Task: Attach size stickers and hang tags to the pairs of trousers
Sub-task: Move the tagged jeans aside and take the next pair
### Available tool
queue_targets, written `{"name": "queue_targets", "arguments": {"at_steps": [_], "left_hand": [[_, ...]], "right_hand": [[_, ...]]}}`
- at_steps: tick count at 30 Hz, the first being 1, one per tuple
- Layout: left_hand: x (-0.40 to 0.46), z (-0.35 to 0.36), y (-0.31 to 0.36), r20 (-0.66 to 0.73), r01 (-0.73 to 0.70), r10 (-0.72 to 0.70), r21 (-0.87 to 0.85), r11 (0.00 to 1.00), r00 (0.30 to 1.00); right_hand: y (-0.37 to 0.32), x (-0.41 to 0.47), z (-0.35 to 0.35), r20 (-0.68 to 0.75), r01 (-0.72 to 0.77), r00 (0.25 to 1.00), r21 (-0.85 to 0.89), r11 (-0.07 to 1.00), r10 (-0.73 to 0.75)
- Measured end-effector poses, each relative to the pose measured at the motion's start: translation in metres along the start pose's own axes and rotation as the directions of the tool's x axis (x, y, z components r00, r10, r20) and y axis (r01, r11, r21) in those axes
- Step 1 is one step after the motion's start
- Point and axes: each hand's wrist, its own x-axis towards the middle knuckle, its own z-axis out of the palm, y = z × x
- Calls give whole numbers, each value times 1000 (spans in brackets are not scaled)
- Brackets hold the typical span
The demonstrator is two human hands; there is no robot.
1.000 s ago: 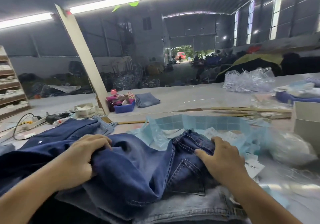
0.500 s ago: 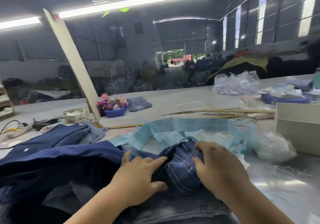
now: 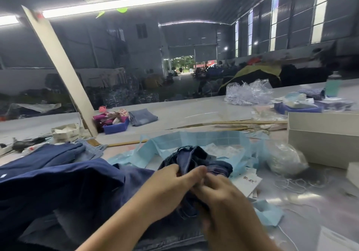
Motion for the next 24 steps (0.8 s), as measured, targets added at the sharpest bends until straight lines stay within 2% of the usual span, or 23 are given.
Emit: {"name": "queue_targets", "arguments": {"at_steps": [3, 5, 7, 9, 11, 14, 17, 21, 22, 24], "left_hand": [[-3, 0, -7, 104, 81, -63, -181, 980, 993], [-7, -1, -18, 116, 67, -27, -348, 935, 993], [-14, -5, -26, 112, 55, 8, -550, 833, 994], [-19, -8, -33, 93, 52, 23, -730, 681, 995], [-22, -9, -37, 81, 54, 25, -837, 544, 996], [-27, -8, -39, 95, 82, 3, -871, 485, 995], [-29, -4, -42, 99, 109, -49, -834, 541, 994], [-31, -4, -36, 63, 139, -127, -606, 783, 990], [-32, -6, -33, 11, 124, -138, -520, 845, 990], [-31, -12, -29, -204, 15, -73, -272, 962, 976]], "right_hand": [[-9, -6, 7, 91, 95, 991, 57, 994, -100], [-6, -5, 6, 91, -28, 996, 200, 979, 10], [4, -8, 2, 70, -169, 986, 308, 936, 154], [13, -9, 1, 47, -276, 961, 253, 927, 273], [15, -9, 0, 21, -338, 940, 165, 926, 340], [17, -8, 5, -2, -436, 896, 192, 879, 444], [19, -6, 5, -15, -485, 861, 278, 829, 509], [18, -5, 7, 18, -404, 911, 237, 883, 412], [17, -5, 6, 42, -384, 921, 261, 886, 387], [16, -5, 4, 106, -389, 920, 381, 839, 378]]}}
